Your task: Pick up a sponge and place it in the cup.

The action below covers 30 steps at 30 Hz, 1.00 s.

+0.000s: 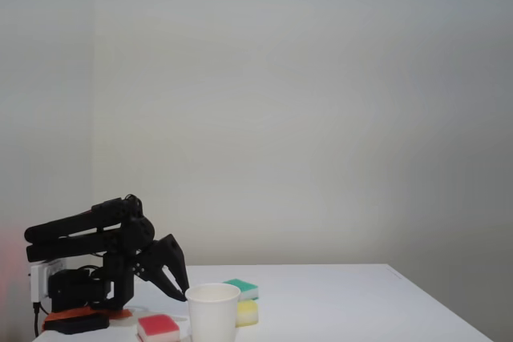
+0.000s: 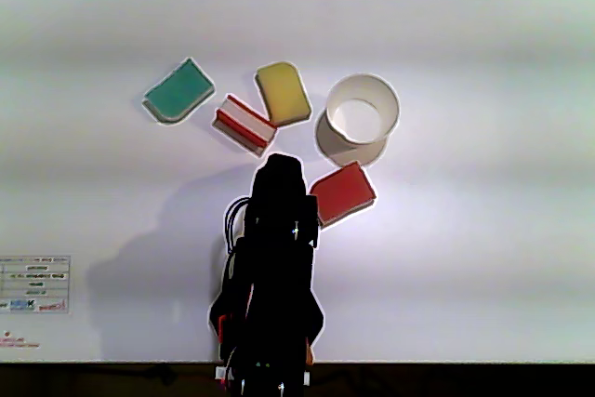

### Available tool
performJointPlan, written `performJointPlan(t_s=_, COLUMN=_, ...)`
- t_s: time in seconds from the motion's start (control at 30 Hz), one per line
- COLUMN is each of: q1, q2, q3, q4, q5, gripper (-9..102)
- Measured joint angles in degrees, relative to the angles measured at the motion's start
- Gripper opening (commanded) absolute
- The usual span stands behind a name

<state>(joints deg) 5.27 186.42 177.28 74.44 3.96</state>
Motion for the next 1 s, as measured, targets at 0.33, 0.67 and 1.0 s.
performJointPlan(t_s=0.33, q1=-1.23, q2=0.00, q3=0.00, q4=0.26, q5=-1.93, gripper=0)
performJointPlan(t_s=0.67, q1=-1.58, q2=0.00, q3=-0.26, q4=0.26, q5=-1.93, gripper=0)
performJointPlan(t_s=1.0, q1=-3.16, q2=-8.00, q3=-11.16, q4=5.98, q5=-1.93, gripper=0)
